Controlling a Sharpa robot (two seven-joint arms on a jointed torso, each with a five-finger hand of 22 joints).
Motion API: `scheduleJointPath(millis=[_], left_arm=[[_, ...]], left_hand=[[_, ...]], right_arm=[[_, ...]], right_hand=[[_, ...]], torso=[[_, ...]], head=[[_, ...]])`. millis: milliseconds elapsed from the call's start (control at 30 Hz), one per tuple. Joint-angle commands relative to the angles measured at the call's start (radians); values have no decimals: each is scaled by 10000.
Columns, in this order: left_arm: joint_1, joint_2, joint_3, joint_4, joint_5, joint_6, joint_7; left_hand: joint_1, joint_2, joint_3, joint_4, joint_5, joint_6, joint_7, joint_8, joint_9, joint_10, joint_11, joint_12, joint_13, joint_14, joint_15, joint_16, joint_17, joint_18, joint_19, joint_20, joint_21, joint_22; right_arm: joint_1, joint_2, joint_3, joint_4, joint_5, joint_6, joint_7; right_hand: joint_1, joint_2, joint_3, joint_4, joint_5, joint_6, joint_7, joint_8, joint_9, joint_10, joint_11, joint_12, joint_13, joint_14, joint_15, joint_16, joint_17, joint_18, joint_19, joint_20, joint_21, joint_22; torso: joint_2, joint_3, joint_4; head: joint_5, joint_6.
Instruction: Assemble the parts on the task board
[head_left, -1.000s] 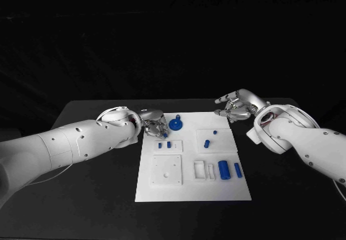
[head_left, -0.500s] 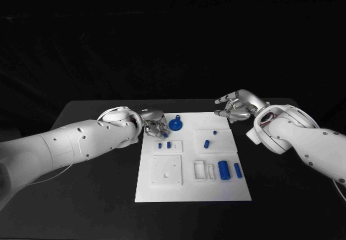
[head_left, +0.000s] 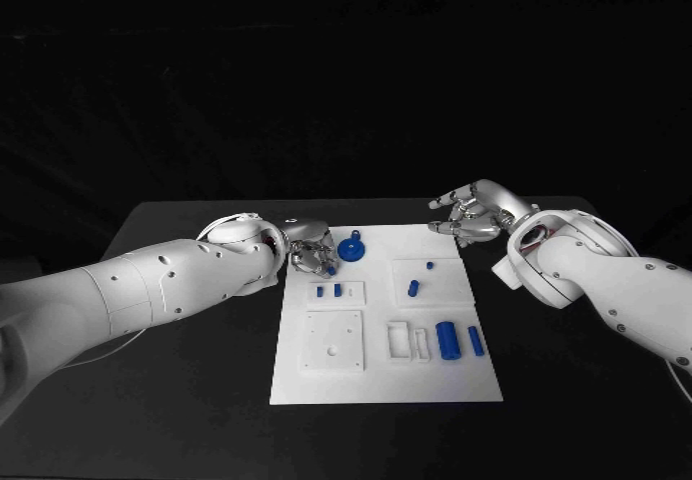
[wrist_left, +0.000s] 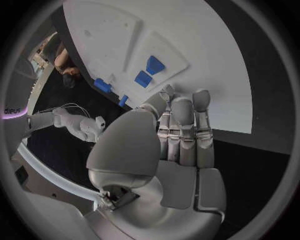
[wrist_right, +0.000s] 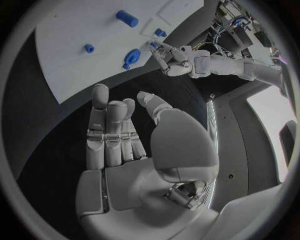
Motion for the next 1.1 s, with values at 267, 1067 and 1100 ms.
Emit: scheduleJointPath(millis=[267,1067,1100], left_arm=[[-34,74,-97,-160,-106,700,-271],[-25,-20,-156,-486,68,861,-73],[-25,-38,-156,-517,69,837,-78]], left_hand=[[-57,143,-16,177,-183,-149,7,47,-19,-243,36,5,-9,-1,27,-20,19,95,5,-4,-27,185],[46,-354,528,273,-400,-2177,-82,37,-98,-239,23,6,-7,-1,43,-147,-73,120,8,36,-181,173],[55,-368,547,279,-395,-2207,-86,40,-96,-255,27,9,-7,-1,45,-149,-73,123,5,36,-188,174]], right_arm=[[-4,-9,4,1,-20,160,34],[-4,-43,5,-82,0,118,54],[-4,-46,5,-85,0,118,54]], right_hand=[[-86,-12,-14,14,64,-24,-19,-39,-7,22,-47,-13,12,42,-11,24,-4,98,22,-59,-14,-8],[-68,-14,-74,30,76,-134,-12,-40,-10,-4,-41,-50,-10,20,-3,-36,-44,97,7,-52,-24,-23],[-64,-16,-79,30,74,-152,-10,-42,-11,-10,-40,-71,-28,10,-3,-58,-59,96,2,-51,-26,-28]], torso=[[5,6,5],[-3,-10,7],[-2,-12,8]], head=[[-42,-12],[-75,-17],[-76,-16]])
